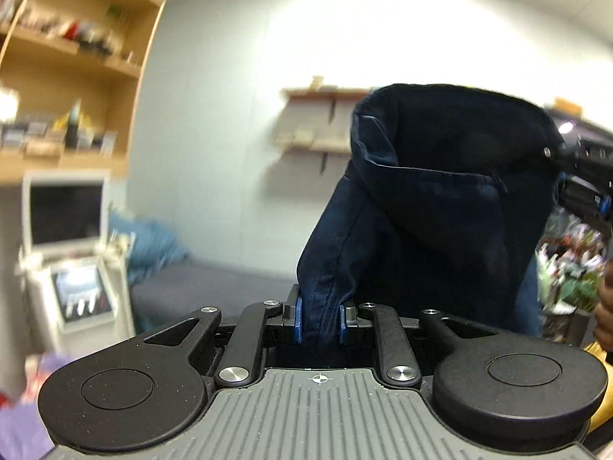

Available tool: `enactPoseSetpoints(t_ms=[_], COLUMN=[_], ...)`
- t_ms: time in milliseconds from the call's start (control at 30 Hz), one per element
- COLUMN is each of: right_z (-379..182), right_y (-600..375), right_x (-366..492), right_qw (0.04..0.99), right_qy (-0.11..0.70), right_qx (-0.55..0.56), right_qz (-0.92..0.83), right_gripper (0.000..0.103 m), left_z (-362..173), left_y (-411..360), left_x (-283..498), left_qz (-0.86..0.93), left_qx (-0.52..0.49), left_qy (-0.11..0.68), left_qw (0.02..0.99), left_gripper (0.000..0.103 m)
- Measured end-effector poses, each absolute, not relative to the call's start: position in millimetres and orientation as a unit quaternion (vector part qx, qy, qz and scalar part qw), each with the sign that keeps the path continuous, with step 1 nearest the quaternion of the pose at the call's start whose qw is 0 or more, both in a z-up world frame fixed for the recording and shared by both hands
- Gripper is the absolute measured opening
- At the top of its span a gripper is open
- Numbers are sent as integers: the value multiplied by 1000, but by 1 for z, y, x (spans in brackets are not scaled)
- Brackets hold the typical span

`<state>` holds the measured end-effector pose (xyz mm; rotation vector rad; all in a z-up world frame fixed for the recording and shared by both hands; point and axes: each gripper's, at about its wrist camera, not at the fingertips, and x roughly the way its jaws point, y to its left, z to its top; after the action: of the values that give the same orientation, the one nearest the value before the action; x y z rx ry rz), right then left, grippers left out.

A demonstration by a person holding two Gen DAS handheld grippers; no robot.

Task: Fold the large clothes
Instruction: 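Grasp the jacket edges with both grippers and lift it off the sheet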

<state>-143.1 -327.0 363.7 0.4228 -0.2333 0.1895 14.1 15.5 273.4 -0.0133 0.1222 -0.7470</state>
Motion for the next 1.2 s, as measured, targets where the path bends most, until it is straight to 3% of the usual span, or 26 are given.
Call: enactPoseSetpoints(t_ms=[333, 433, 533, 633, 667, 700, 733, 767, 867, 1000, 1200], right_z=[432, 447, 444, 411, 392, 372, 344, 313, 232, 125, 42], right_y=[-334, -338, -354, -368, -377, -383, -392, -398, -400, -393, -381], right_x=[-182, -176, -130, -55, -26, -4, 23, 43, 69, 71, -2], right_qw=[931, 924, 922, 941, 943, 944, 943, 946, 946, 920, 891], right_qy=[-201, -216, -171, -97, -63, -35, -3, 21, 88, 216, 297], right_qx=[234, 242, 281, 291, 306, 317, 327, 324, 295, 295, 296], right_qz=[195, 205, 204, 141, 113, 89, 61, 18, -98, -144, -172], right_gripper=[14, 14, 14, 19, 27, 56, 73, 95, 98, 95, 96], left_z=[387, 413, 410, 370, 352, 329, 302, 273, 182, 83, 19], left_y=[25, 27, 20, -14, -28, -42, -57, -70, -88, -77, -14], left_x=[-64, -63, -35, 34, 56, 80, 102, 121, 151, 200, 207], left_qz=[-378, -379, -366, -345, -333, -322, -308, -300, -282, -258, -217], left_qx=[2, -7, -11, 3, 16, 37, 52, 64, 87, 67, 77], left_qy=[-78, -88, -61, 13, 45, 81, 117, 145, 222, 379, 432], left_qw=[923, 921, 929, 939, 942, 942, 943, 941, 930, 886, 872], left_gripper=[66, 66, 66, 67, 81, 92, 103, 103, 103, 103, 103])
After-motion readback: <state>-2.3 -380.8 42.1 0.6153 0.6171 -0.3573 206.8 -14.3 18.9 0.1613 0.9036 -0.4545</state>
